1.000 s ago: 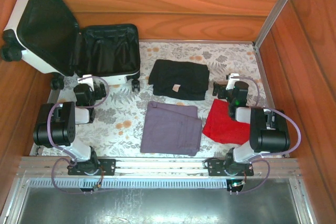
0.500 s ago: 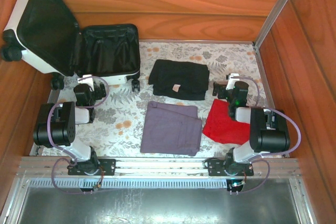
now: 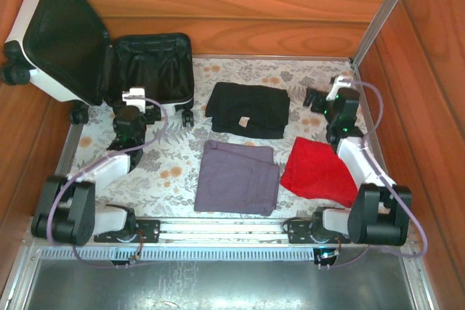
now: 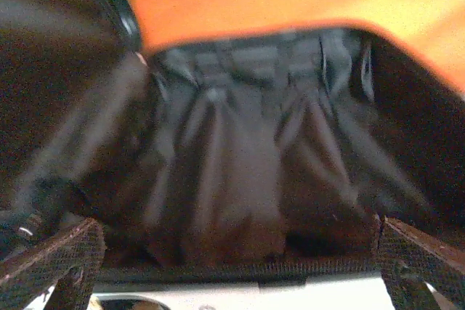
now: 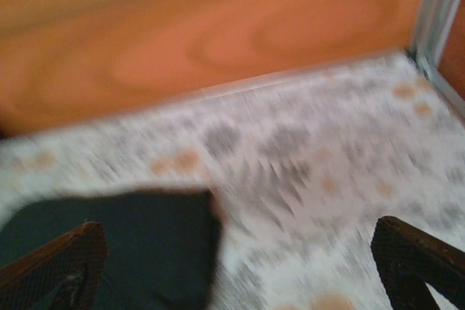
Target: Pack the luggage
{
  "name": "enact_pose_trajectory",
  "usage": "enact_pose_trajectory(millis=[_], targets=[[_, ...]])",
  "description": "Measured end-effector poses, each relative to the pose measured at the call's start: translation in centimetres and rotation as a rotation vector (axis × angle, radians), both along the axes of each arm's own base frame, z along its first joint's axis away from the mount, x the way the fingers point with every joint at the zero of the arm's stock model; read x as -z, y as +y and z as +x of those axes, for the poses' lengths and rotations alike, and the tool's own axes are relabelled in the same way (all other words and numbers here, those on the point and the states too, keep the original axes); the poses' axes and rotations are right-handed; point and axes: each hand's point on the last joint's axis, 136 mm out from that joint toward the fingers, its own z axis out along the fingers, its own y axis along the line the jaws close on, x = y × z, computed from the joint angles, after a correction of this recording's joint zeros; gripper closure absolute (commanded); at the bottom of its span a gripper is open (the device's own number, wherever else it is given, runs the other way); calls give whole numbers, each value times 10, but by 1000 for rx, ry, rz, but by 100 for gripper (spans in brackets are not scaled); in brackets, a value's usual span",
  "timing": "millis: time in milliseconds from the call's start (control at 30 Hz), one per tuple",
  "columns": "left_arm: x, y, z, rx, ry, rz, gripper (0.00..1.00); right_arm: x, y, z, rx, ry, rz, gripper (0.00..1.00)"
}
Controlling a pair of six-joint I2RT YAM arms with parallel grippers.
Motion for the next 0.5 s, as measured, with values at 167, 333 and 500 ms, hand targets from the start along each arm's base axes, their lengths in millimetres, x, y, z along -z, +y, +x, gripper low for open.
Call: enact_pose_trajectory(millis=[167,333,500], targets=[[-70,14,-35,-89,-135,-138,0,-41,69,-2,-147,50,140,5],[-93,27,-82,-121,-187,-349,0,-3,171,-9,-357,286,171,15],[-78,25,-110,-115,-89,-512,3,58,240,-1,-455,524,105,16]])
